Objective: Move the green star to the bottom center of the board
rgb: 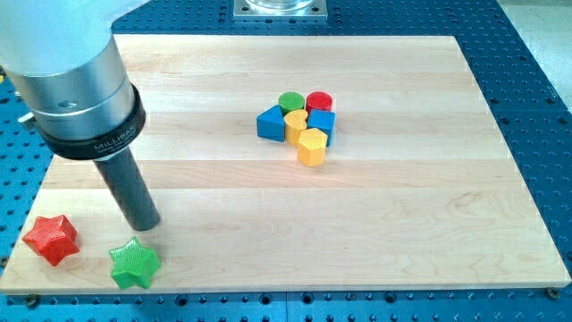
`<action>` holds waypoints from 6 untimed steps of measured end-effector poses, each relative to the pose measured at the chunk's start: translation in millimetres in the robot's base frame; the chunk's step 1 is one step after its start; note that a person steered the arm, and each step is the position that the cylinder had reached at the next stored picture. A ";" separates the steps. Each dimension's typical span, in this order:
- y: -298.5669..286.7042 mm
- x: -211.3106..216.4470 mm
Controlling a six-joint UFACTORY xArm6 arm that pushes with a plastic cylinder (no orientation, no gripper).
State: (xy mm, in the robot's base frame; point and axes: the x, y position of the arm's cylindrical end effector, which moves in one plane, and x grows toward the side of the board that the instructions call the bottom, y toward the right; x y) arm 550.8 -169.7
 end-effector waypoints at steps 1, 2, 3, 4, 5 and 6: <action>-18.2 37.8; -46.4 55.7; -44.5 68.0; 38.0 67.8; 117.6 33.8; 159.9 23.1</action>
